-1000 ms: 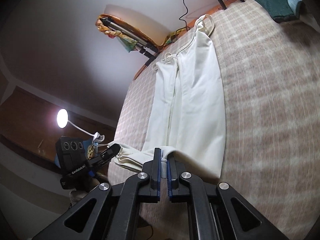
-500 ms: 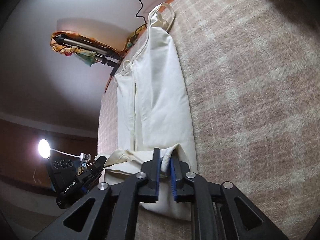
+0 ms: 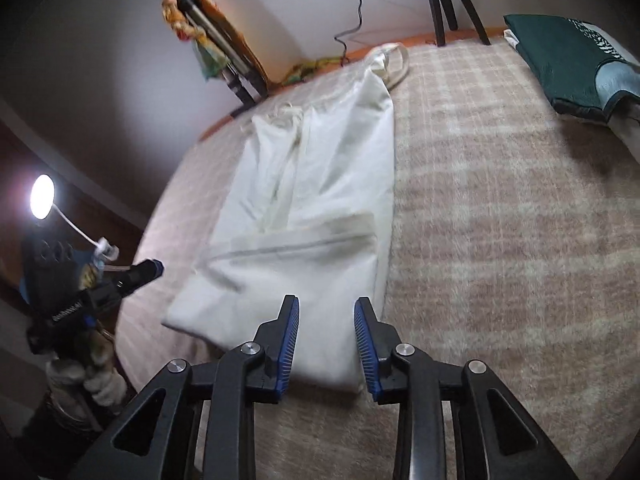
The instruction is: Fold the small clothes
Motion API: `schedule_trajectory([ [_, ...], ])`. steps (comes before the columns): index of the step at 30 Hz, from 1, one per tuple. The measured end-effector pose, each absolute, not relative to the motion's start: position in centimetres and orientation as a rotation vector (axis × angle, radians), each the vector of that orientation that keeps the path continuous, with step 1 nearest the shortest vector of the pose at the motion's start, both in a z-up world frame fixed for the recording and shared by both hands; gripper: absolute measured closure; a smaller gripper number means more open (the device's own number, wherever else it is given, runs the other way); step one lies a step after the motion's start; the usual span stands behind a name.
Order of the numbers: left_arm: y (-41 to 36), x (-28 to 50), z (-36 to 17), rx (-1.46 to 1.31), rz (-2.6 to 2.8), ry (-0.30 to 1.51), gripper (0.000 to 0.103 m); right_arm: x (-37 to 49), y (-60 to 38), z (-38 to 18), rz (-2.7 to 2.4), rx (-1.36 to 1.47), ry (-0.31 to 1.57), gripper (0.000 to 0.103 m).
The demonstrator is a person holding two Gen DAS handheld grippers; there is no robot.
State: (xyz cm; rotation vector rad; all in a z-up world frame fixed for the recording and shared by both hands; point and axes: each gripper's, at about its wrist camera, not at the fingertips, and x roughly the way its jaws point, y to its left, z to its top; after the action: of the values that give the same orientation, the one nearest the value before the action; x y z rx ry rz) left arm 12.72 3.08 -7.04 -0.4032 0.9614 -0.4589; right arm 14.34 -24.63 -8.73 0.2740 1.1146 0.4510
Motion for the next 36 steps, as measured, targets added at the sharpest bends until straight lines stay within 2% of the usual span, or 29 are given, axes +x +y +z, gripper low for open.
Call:
schedule_trajectory([
  [9, 4.1, 11.0, -7.3, -0.429, -0.408, 0.976, 0.089, 13.5, -25.1, -9.8, 0.424, 0.285, 1.157, 0.076],
  [11, 4.3, 10.4, -7.5, -0.425, -0.398, 0.968, 0.084, 13.3, -25.0, -9.9, 0.444, 0.302, 1.162, 0.084],
  [13, 4.1, 10.2, -7.5, -0.391, -0.384, 0.962, 0.083, 12.7, -24.7, -9.6, 0.445, 0.279, 1.150, 0.098],
  [16, 3.9, 10.4, -7.9, -0.380, -0.379, 0.983, 0.083, 11.9, -24.1, -9.0, 0.446, 0.235, 1.124, 0.102],
  [19, 4.0, 10.7, -8.3, -0.372, -0.353, 1.005, 0.078, 11.0, -23.8, -8.4, 0.459, 0.224, 1.101, 0.103],
  [21, 4.0, 10.8, -8.7, -0.361, -0.334, 1.017, 0.068, 10.4, -23.8, -8.3, 0.472, 0.233, 1.102, 0.103],
  [29, 2.5, 10.1, -8.2, -0.293, -0.374, 0.976, 0.068, 9.8, -24.4, -9.8, 0.439, 0.248, 1.168, 0.103],
  [30, 2.0, 10.1, -8.0, -0.277, -0.388, 0.968, 0.068, 9.8, -24.2, -9.6, 0.433, 0.226, 1.169, 0.098],
  [32, 1.0, 10.2, -8.0, -0.236, -0.406, 0.956, 0.068, 9.9, -24.1, -8.9, 0.386, 0.164, 1.136, 0.095],
  [34, -0.5, 10.3, -8.2, -0.168, -0.428, 0.953, 0.068, 9.9, -23.8, -8.0, 0.345, 0.096, 1.080, 0.083],
  [36, -1.4, 10.5, -8.6, -0.131, -0.435, 0.969, 0.068, 9.9, -23.2, -6.9, 0.363, 0.053, 1.015, 0.083],
])
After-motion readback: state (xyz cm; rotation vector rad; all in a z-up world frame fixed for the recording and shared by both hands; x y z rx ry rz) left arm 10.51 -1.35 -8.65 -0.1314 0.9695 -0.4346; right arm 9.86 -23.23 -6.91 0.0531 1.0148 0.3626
